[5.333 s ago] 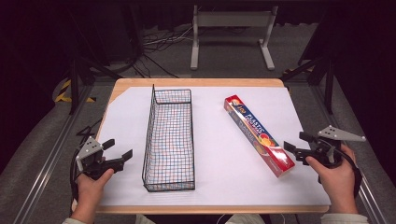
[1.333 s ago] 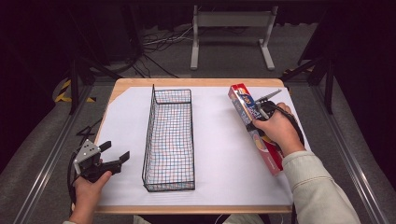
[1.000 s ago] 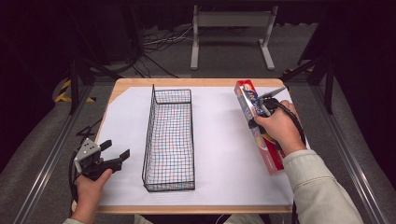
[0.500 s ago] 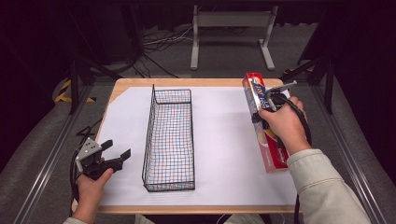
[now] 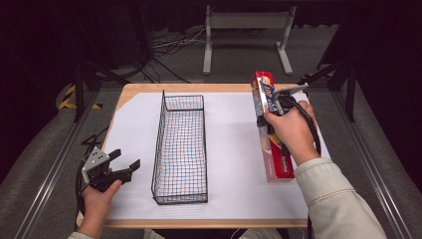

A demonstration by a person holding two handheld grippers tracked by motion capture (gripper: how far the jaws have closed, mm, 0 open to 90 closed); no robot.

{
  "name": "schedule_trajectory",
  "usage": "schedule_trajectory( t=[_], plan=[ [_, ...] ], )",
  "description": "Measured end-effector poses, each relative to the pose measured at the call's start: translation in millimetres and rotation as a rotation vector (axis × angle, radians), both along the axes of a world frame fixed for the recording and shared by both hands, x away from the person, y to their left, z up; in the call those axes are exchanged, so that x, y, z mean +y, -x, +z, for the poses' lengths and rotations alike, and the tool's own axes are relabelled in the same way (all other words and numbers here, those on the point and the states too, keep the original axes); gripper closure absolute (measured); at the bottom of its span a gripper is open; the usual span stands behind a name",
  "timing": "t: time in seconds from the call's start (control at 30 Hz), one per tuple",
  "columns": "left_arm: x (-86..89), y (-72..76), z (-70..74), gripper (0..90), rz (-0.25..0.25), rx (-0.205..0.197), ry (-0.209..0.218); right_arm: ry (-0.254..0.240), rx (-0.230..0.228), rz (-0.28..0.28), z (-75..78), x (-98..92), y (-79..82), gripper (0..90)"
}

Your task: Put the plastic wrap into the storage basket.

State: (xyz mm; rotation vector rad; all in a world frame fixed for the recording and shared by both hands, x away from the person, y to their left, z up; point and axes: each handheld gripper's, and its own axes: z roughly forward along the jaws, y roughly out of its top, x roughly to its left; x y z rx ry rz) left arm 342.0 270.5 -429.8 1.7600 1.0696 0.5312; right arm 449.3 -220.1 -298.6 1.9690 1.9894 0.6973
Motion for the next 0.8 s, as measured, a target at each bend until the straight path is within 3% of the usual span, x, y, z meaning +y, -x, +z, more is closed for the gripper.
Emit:
schedule_trajectory(
  t=[0.07,0.2,0.47,0.6,0.8],
  plan=[
    [0.0,0.3,0.0,15.4,-0.003,-0.001,-0.004,-0.002,0.001,0.006,0.2,2.9,0.0,40.3],
    [0.4,0.5,0.6,15.4,-0.006,-0.006,0.0,-0.011,0.001,0.034,2.7,26.1,-0.2,40.4],
    [-2.7,2.2,2.9,15.6,-0.027,-0.016,0.005,-0.025,-0.011,0.018,10.6,55.6,3.0,40.4],
    [-4.4,2.2,2.7,15.7,-0.026,-0.008,0.011,0.006,-0.03,0.035,13.0,73.3,5.5,40.4],
    [-9.9,5.4,6.9,15.6,-0.04,-0.033,-0.013,-0.032,-0.003,0.028,17.4,94.1,3.9,40.3]
  ],
)
